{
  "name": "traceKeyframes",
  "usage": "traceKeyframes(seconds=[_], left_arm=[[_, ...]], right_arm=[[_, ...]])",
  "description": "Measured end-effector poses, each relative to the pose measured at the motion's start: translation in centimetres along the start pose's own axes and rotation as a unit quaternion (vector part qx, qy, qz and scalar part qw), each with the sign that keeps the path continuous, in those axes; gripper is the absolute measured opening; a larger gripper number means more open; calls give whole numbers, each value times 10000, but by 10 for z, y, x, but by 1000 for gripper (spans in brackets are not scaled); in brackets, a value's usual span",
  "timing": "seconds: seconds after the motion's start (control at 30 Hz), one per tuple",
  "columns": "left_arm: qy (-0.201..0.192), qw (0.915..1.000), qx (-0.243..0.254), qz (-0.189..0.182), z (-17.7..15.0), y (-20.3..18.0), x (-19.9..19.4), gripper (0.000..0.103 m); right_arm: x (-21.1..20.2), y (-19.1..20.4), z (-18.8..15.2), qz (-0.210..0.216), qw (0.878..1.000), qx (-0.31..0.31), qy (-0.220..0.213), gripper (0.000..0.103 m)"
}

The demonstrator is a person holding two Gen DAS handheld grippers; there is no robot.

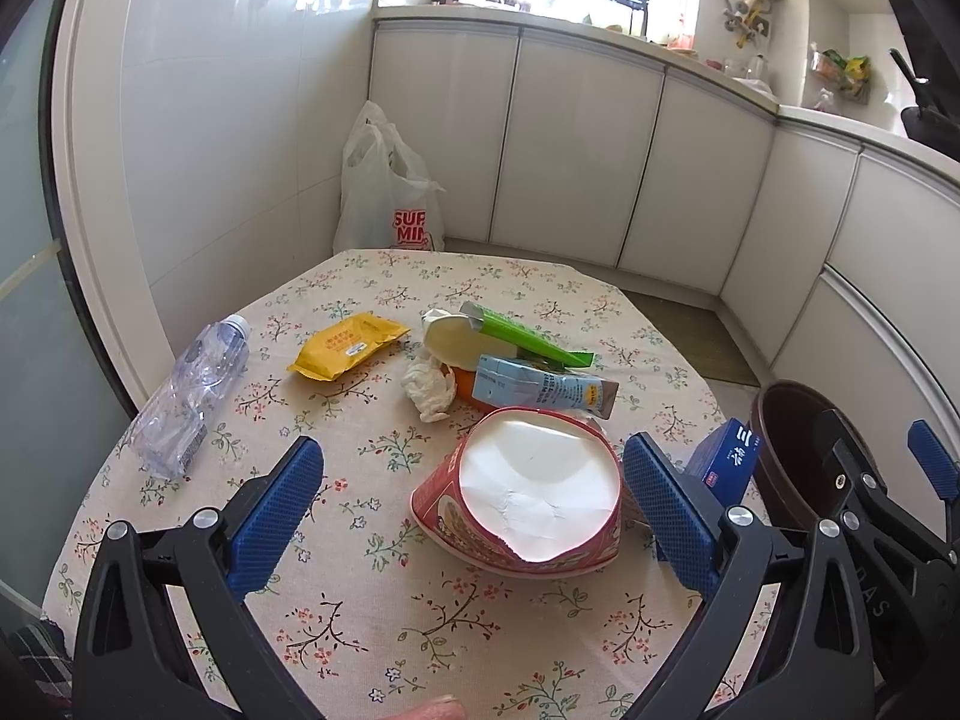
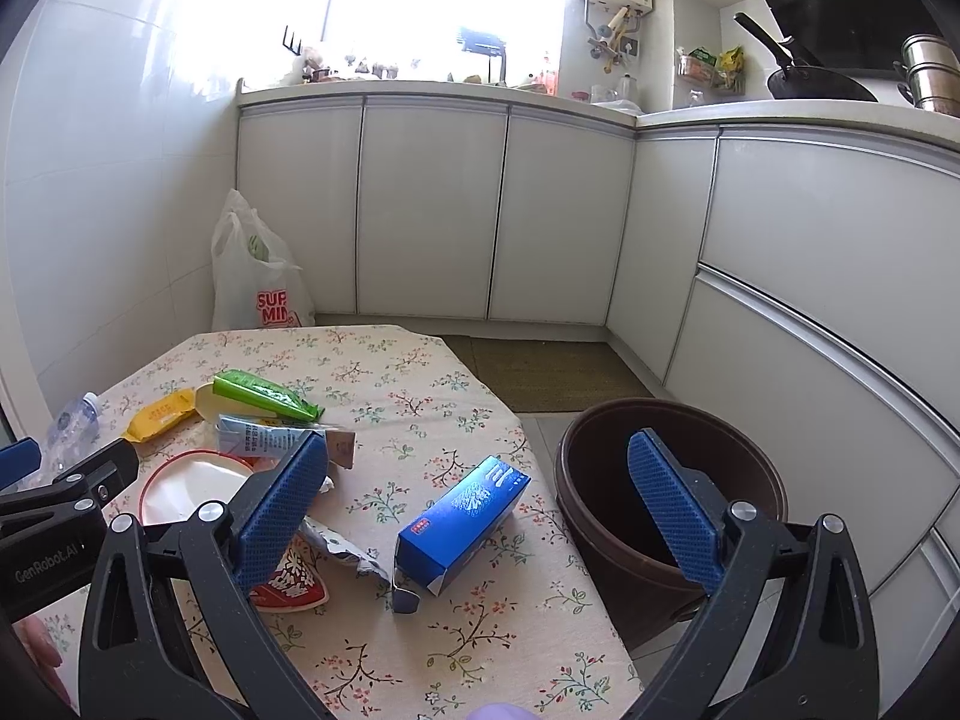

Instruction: Collect trash

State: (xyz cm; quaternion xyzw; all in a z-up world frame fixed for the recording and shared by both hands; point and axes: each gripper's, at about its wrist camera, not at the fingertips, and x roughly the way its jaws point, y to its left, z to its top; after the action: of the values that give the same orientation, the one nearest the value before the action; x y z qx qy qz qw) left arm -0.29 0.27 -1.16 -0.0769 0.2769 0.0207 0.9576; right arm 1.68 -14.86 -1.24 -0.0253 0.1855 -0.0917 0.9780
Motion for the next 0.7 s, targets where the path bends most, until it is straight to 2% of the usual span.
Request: traceKeyframes(seconds=[0.47, 0.7], left_arm=[[-143, 9993, -293, -191, 3, 2, -1, 97], [-158, 9997, -174, -117, 3, 1, -1, 97]], right_arm=[[2, 0, -2, 2, 10000, 5, 27, 96], [2, -1, -3, 47, 9999, 128, 51, 96]])
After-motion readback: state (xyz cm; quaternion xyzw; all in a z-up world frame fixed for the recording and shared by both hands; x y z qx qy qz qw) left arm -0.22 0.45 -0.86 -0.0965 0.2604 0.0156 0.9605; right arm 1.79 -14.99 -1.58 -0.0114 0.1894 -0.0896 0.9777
